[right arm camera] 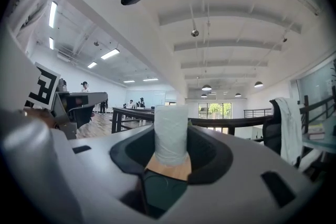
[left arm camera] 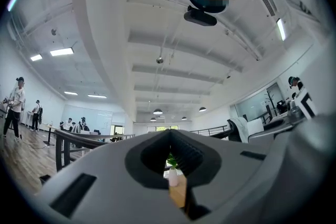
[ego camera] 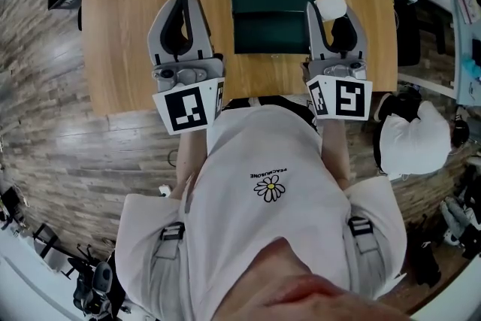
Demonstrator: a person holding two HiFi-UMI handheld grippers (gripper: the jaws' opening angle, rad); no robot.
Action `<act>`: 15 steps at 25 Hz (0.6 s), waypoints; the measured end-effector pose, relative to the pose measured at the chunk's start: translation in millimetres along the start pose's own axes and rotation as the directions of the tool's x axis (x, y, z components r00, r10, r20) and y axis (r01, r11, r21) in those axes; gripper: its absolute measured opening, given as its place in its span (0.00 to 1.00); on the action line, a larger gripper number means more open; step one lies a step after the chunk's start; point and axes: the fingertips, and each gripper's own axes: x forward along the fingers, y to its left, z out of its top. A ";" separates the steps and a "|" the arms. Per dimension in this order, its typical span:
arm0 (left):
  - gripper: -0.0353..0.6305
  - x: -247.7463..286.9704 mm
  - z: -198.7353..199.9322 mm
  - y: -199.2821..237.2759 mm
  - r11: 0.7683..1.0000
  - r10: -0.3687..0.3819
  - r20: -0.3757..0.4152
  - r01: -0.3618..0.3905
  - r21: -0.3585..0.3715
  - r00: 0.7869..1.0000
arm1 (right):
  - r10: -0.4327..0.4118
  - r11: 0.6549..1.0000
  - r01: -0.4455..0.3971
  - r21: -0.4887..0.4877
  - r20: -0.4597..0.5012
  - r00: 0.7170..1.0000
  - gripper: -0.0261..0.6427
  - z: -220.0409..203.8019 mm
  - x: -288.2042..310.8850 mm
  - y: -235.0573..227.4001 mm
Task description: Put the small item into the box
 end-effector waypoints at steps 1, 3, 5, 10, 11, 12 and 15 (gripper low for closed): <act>0.08 -0.7 1.2 0.6 1.000 0.004 0.001 -0.004 0.006 1.000 | 0.004 1.000 -0.004 0.004 -0.002 1.000 0.28 -0.1 0.0 -0.1; 0.08 -1.9 2.8 0.9 1.000 0.012 0.002 -0.012 0.012 1.000 | 0.019 1.000 -0.019 0.012 -0.005 1.000 0.28 0.5 0.1 -0.2; 0.08 -3.2 2.0 1.7 1.000 0.016 0.000 -0.016 0.012 1.000 | 0.072 0.997 -0.072 0.023 -0.014 0.997 0.28 1.6 1.4 5.2; 0.08 -11.2 2.5 7.8 0.999 0.027 0.004 -0.027 0.024 1.000 | 0.274 0.961 -0.276 -0.012 -0.092 0.957 0.30 1.0 9.5 33.0; 0.08 -13.2 2.3 8.6 0.999 0.026 0.006 -0.027 0.033 1.000 | 0.313 0.947 -0.319 -0.038 -0.120 0.942 0.30 -1.9 11.1 38.7; 0.08 -15.0 2.2 9.2 0.999 0.025 0.007 -0.025 0.044 1.000 | 0.350 0.930 -0.362 -0.064 -0.150 0.925 0.30 -6.4 12.4 44.5; 0.08 -19.9 1.0 10.4 0.998 0.028 -0.006 -0.028 0.062 1.000 | 0.445 0.865 -0.487 -0.123 -0.259 0.857 0.30 -26.8 13.2 60.2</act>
